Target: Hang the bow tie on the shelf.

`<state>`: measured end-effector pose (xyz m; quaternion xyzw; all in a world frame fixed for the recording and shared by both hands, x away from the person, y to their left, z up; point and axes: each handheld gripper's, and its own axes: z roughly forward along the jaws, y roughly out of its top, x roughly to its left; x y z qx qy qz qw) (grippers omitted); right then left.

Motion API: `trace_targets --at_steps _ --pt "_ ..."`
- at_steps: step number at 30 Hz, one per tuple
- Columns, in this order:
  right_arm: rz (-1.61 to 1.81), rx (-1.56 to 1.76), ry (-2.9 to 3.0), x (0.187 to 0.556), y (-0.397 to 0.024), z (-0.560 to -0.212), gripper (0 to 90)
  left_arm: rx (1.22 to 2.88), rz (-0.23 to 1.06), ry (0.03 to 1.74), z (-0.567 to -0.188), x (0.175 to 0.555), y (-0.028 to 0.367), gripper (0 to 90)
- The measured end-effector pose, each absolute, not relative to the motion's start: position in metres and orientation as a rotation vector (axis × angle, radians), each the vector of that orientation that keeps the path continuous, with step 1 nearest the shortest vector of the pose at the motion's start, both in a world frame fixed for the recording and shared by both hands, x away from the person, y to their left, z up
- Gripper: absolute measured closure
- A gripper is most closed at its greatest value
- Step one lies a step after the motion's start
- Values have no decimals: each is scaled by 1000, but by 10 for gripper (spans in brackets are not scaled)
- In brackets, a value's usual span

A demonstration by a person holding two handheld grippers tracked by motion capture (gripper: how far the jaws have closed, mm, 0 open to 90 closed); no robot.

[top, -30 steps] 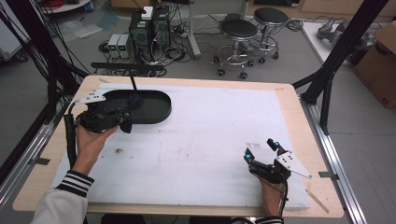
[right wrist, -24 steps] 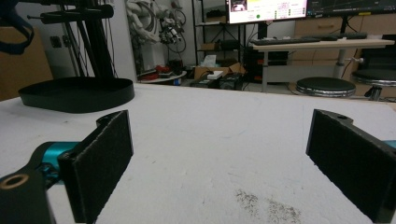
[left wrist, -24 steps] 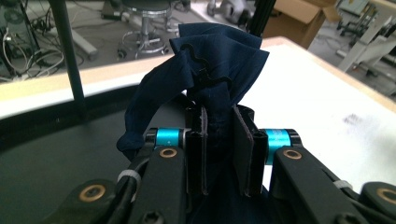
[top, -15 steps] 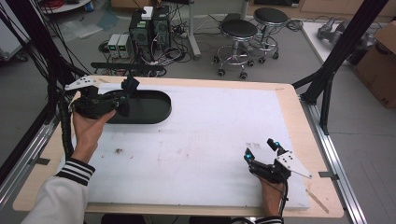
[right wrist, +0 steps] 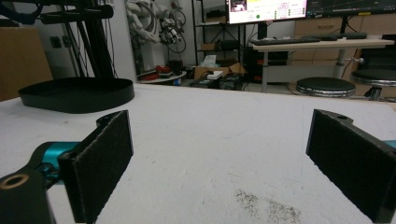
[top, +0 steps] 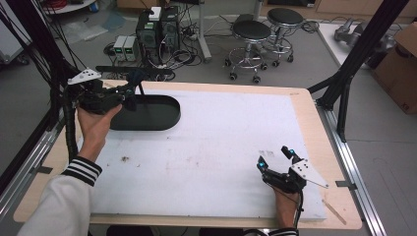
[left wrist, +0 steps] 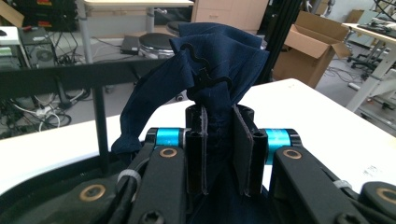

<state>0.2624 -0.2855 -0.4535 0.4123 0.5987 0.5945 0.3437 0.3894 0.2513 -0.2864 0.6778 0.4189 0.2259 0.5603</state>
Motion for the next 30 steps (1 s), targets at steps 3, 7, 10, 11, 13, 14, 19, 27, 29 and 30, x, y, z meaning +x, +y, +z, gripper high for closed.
trace_targets --at_steps 3,7,10,11,13,14,19,27,29,30 --pt "1546 1079 1558 262 -285 -453 63 1608 547 985 -284 394 250 759" --pt "1543 1070 1555 262 -286 -453 62 1620 554 985 -284 403 249 761" --pt "1542 1070 1555 262 -286 -453 62 1621 555 995 -286 409 248 761" --pt "1545 1079 1557 262 -285 -453 62 1624 560 995 -287 410 248 761" --pt "1544 1075 1556 262 -285 -453 62 1629 562 997 -288 414 247 761" --pt "1544 1078 1557 262 -285 -453 62 1631 571 992 -287 416 247 761" --pt "1543 1069 1553 263 -286 -454 63 1627 568 984 -287 426 243 761" --pt "1546 1071 1553 262 -286 -454 63 1637 584 994 -294 438 234 762" --pt "1547 1069 1551 263 -286 -454 62 1642 582 994 -296 439 233 762" --pt "1547 1070 1551 263 -286 -453 62 1645 585 989 -297 440 231 762"
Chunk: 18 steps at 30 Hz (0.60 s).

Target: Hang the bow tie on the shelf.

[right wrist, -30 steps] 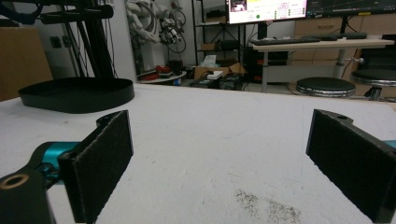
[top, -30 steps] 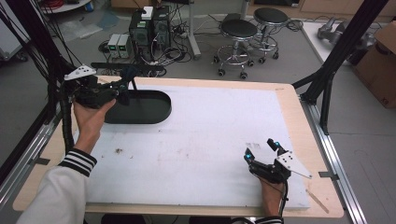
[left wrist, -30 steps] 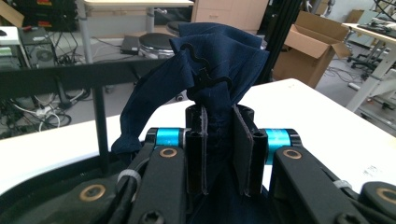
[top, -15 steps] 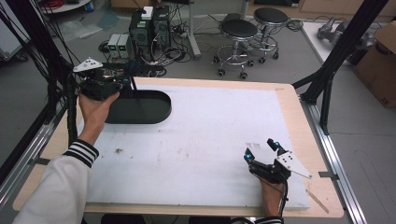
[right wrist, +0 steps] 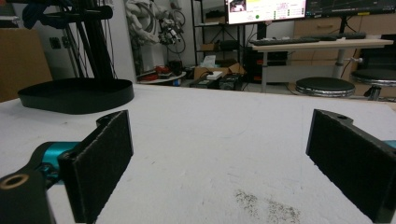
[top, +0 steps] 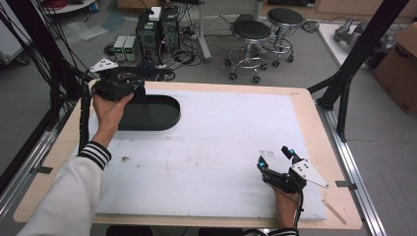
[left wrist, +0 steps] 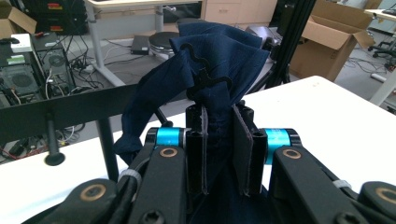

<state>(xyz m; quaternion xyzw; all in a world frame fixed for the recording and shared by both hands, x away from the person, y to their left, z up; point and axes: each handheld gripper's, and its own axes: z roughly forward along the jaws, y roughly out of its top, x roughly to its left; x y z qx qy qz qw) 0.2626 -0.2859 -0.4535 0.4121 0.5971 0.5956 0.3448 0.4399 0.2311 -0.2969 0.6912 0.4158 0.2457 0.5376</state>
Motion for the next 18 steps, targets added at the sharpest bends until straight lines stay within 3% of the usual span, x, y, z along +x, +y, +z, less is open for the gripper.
trace_targets --at_steps 18 --pt "1552 1078 1545 263 -287 -454 63 1701 608 987 -317 453 212 762"
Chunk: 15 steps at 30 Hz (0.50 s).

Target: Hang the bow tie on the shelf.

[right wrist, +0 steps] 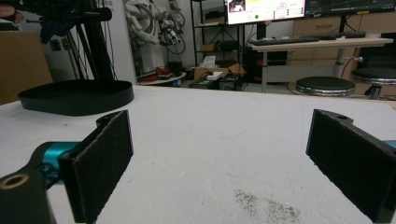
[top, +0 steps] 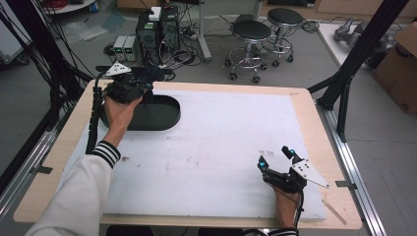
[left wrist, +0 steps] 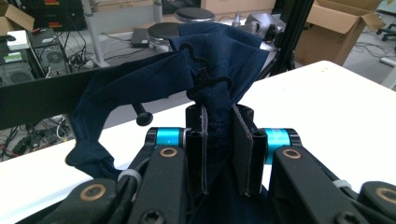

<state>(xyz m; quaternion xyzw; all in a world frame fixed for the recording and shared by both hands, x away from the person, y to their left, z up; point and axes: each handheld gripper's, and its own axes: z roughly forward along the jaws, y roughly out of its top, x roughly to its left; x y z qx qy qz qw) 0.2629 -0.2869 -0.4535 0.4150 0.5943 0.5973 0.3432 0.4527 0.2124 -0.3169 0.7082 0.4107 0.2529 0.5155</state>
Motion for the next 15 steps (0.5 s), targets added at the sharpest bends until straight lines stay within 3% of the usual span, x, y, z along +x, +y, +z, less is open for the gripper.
trace_targets --at_steps 15 --pt "1553 1081 1544 263 -287 -453 63 1706 624 1015 -332 462 210 761"
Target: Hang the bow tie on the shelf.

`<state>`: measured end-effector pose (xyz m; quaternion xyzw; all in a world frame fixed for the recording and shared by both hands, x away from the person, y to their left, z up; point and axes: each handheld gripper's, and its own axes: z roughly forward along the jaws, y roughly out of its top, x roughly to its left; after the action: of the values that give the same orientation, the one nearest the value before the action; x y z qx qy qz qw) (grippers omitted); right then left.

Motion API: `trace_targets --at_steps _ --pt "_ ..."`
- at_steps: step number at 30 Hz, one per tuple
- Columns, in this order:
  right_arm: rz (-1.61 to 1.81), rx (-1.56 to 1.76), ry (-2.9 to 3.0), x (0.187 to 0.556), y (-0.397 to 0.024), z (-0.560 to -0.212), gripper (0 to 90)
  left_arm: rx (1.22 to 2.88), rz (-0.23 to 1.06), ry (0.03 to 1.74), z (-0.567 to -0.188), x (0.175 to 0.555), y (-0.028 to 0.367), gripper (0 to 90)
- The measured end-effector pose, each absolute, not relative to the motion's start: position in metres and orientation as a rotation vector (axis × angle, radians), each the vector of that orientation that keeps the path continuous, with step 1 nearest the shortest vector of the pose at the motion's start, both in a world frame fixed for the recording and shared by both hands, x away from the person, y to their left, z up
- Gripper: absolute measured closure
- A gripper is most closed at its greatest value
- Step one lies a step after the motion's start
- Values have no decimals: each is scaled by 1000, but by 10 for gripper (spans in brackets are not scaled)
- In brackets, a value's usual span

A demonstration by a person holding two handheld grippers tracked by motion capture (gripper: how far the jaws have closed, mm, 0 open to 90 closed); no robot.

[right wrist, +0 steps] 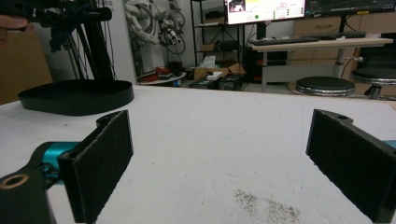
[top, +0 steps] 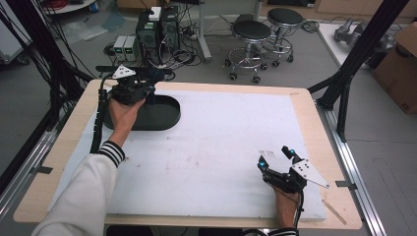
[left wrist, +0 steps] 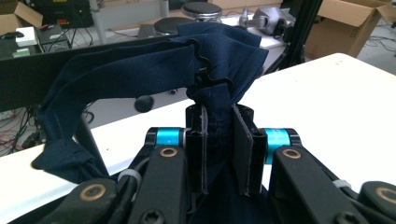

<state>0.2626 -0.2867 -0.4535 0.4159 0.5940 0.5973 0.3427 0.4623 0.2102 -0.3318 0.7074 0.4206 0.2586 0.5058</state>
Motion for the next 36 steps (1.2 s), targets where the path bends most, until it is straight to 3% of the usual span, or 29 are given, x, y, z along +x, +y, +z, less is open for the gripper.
trace_targets --at_steps 36 --pt "1554 1090 1550 263 -287 -453 62 1772 574 1092 -370 476 218 754"
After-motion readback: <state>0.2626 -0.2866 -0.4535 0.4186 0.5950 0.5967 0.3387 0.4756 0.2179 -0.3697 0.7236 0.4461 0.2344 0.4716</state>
